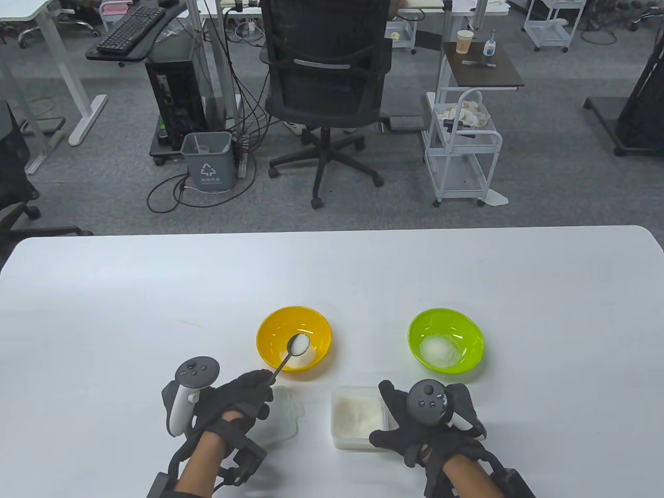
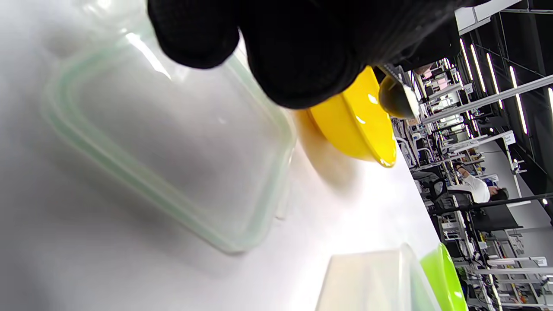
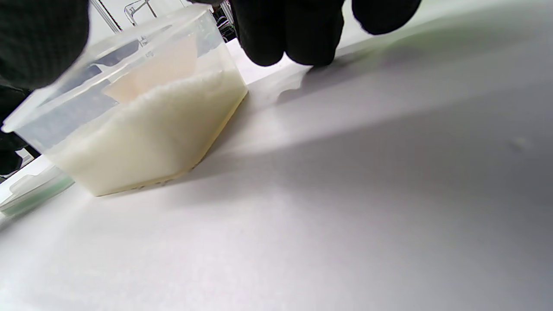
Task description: Scoop white sugar from container into bowls
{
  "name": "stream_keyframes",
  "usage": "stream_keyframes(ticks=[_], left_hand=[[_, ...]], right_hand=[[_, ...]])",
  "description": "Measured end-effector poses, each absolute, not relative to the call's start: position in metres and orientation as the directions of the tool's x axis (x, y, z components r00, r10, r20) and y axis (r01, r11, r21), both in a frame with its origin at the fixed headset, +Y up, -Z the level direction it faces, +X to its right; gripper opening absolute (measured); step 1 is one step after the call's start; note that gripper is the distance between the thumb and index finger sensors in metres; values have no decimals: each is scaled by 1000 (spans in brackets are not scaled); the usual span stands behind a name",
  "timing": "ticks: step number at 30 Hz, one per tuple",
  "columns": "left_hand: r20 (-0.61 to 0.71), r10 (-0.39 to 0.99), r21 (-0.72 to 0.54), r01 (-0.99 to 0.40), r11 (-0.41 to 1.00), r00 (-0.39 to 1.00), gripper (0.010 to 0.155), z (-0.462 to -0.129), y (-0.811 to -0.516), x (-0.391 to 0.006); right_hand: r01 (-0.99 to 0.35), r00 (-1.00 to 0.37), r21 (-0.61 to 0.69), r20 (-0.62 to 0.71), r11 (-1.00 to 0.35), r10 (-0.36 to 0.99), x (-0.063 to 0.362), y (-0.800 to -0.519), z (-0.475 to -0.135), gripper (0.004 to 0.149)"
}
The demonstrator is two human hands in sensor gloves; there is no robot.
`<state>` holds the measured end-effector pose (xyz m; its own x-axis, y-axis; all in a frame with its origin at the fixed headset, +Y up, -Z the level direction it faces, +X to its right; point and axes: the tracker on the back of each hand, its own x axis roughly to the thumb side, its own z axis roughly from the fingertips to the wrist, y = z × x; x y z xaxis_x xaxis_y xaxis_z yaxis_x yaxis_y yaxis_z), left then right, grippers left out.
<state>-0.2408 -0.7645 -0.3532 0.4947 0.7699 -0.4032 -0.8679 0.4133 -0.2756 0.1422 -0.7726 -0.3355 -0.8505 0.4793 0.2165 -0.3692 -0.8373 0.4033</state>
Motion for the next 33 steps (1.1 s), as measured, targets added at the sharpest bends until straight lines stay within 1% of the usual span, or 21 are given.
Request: stream_keyframes(ticks=[3, 4, 6, 8, 11, 14, 16, 23, 30, 33], left_hand=[[-398, 739, -238, -839, 489, 543, 56, -353, -761, -243], [-391, 716, -221, -814, 537, 578, 56, -352, -759, -243], [-372, 649, -175, -737, 653, 664, 57, -351, -753, -242], [-352, 600, -123, -670, 732, 719, 57, -350, -749, -240], [-335, 531, -55, -579, 813, 778, 56, -347, -743, -235], [-299, 410, 0, -430, 903, 862, 55, -346, -737, -228], [-290, 368, 20, -378, 925, 884, 56, -345, -736, -224], [-266, 290, 69, -282, 957, 919, 55, -343, -732, -220], [-274, 340, 67, -335, 940, 900, 55, -343, -732, -226], [-275, 381, 64, -379, 923, 883, 54, -344, -730, -230]], right_hand=[[-370, -850, 404, 216, -836, 480, 142, -773, -336, 93], [-370, -850, 405, 216, -836, 481, 142, -773, -336, 93], [-371, -849, 406, 216, -836, 482, 142, -773, -336, 93], [-371, -849, 405, 216, -836, 482, 142, -773, -336, 93], [-371, -849, 405, 216, -835, 482, 142, -773, -336, 93], [-372, -849, 407, 216, -835, 483, 143, -773, -335, 93], [-372, -849, 407, 216, -834, 483, 143, -773, -336, 93], [-375, -847, 408, 213, -832, 486, 143, -773, -336, 93], [-376, -847, 410, 212, -831, 488, 143, -773, -336, 93], [-377, -847, 409, 211, -831, 488, 143, -774, -336, 93]])
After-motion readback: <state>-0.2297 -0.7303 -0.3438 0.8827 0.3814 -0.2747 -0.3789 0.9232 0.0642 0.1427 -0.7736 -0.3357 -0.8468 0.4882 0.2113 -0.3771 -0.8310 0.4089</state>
